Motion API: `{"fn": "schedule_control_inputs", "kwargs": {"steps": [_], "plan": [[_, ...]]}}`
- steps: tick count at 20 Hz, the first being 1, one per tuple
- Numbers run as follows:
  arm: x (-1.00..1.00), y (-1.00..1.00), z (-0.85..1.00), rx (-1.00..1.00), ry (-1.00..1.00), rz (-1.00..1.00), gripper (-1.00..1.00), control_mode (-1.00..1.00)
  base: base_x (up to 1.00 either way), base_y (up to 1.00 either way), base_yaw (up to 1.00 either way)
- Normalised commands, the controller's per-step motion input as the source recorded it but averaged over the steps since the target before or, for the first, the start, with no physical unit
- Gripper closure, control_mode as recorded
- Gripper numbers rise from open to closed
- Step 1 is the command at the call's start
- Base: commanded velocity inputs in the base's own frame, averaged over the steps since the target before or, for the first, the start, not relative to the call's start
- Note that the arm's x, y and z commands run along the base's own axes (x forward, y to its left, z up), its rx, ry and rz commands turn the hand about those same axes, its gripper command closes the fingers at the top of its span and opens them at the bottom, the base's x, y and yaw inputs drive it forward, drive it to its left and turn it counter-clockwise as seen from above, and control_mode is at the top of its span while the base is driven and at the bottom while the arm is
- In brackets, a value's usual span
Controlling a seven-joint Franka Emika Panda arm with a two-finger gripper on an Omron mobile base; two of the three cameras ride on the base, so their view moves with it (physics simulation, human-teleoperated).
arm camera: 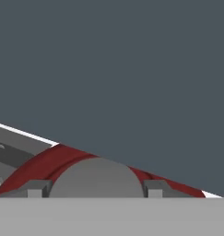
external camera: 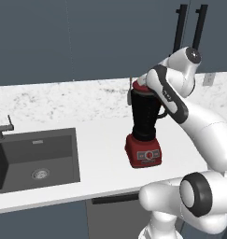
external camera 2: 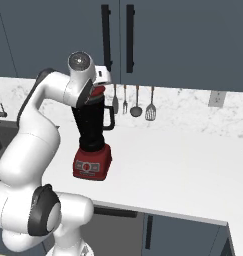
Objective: Close the lid blender by securely placing the lid on top.
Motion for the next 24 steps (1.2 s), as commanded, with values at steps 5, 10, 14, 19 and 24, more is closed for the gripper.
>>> {"fn": "schedule_control_inputs", "kwargs": {"steps": [5,10,14,19,24], "plan": [[0.04,0.06,0.0,0.0,-0.03,0.0,1.0,-1.0,0.0,0.0,0.0],[0.0,0.01,0.0,0.0,-0.11,0.0,1.0,-1.0,0.0,0.0,0.0],[0.0,0.0,0.0,0.0,-0.1,0.0,1.0,-1.0,0.0,0.0,0.0],[0.0,0.0,0.0,0.0,-0.01,0.0,1.0,-1.0,0.0,0.0,0.0],[0.0,0.0,0.0,0.0,0.0,-0.02,1.0,-1.0,0.0,0.0,0.0]]}}
